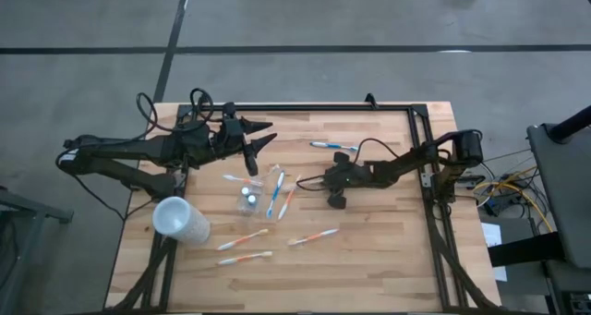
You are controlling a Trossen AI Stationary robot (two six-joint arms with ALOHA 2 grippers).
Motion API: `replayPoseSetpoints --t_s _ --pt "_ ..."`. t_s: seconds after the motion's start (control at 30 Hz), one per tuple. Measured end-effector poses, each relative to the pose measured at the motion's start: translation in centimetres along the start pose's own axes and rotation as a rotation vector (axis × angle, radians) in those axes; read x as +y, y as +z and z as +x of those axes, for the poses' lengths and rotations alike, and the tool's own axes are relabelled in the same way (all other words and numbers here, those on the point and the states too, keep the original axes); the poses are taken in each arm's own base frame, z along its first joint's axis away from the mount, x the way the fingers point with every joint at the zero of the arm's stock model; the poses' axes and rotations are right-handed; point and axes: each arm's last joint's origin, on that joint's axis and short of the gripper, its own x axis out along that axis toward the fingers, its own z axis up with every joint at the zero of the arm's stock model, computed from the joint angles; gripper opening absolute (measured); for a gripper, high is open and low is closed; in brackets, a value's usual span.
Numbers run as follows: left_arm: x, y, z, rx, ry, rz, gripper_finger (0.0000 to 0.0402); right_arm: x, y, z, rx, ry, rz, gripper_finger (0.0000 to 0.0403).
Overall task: Pick & Place toothbrushing station
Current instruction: Put the orange toothbrush into the transparent organizer
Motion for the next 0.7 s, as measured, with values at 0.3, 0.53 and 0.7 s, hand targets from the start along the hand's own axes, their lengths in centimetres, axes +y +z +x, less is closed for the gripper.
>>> replayPoseSetpoints --t_s 0.3,0.53,0.7 --pt "0.0 0.0 0.0 -0.001 0.001 0.000 0.0142 -0.1 -0.1 -0.2 0.020 -0.013 0.072 0.0020" --pt "0.0 0.0 0.0 -0.003 0.001 -0.001 0.0142 -0.3 0.3 -0.8 0.006 -0.016 0.109 0.0020" --pt "0.0 0.0 0.0 -0.004 0.001 -0.002 0.0142 -0.6 1.7 -2.2 -0.068 -0.016 0.131 0.0019"
